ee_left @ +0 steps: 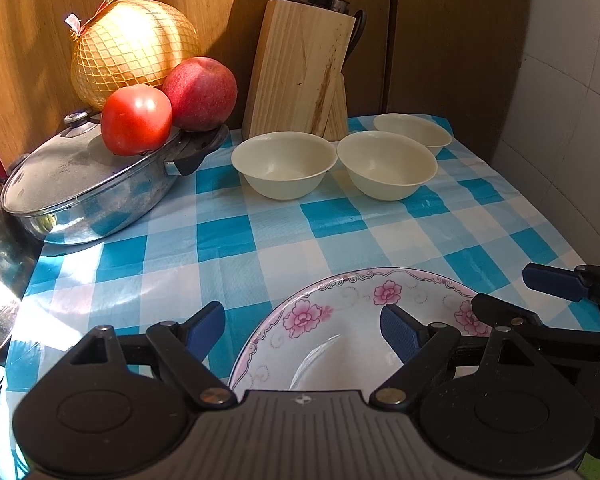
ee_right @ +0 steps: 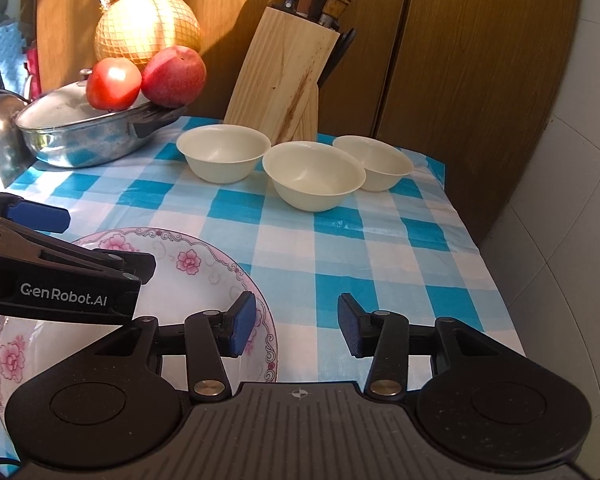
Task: Organize plates and bowls
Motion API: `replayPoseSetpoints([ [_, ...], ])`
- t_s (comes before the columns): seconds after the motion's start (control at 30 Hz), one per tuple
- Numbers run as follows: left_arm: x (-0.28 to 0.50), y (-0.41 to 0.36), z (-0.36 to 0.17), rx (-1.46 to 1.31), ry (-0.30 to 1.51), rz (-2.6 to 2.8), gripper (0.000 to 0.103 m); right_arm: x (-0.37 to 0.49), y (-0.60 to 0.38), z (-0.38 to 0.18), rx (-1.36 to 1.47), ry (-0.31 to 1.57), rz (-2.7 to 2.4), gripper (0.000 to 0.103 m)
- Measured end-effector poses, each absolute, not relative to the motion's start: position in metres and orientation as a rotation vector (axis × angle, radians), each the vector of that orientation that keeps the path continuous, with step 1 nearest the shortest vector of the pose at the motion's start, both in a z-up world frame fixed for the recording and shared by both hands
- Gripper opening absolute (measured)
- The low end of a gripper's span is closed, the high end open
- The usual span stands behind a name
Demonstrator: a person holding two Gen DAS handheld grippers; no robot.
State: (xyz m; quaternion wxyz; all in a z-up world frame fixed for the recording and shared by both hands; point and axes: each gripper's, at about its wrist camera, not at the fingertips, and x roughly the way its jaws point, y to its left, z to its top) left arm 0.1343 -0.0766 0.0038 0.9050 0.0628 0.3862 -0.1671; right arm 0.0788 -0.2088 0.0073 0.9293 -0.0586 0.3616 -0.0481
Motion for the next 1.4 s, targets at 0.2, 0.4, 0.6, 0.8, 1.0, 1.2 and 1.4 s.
replayPoseSetpoints([
  [0.2, 0.147, -0.075, 0.012, 0.11, 0.771, -0.308, 0.08, 0.087, -0.219, 0.01, -0.066, 0.734, -0.104, 0.055],
  [0.4, 0.165, -0.073, 0.012, 0.088, 0.776, -0.268, 0.08, 0.107, -0.237, 0.01, 0.064, 0.757, -0.083, 0.055],
  [0.6, 0.197, -0.074, 0.003, 0.015, 0.85, -0.25, 0.08, 0.136, -0.251, 0.008, 0.201, 0.788, -0.05, 0.054],
  [0.8, 0.226, -0.081, 0.001, -0.015, 0.865, -0.237, 0.08, 0.168, -0.267, 0.01, 0.3, 0.792, -0.049, 0.054],
  [1.0, 0.252, -0.101, -0.009, -0.062, 0.939, -0.286, 0.08, 0.2, -0.294, 0.004, 0.374, 0.8, -0.098, 0.052],
  [1.2, 0.275, -0.12, -0.018, -0.139, 0.994, -0.304, 0.08, 0.227, -0.32, -0.013, 0.493, 0.838, -0.112, 0.05],
  [1.4, 0.287, -0.137, -0.019, -0.174, 0.998, -0.334, 0.08, 0.236, -0.338, -0.016, 0.577, 0.826, -0.098, 0.048],
])
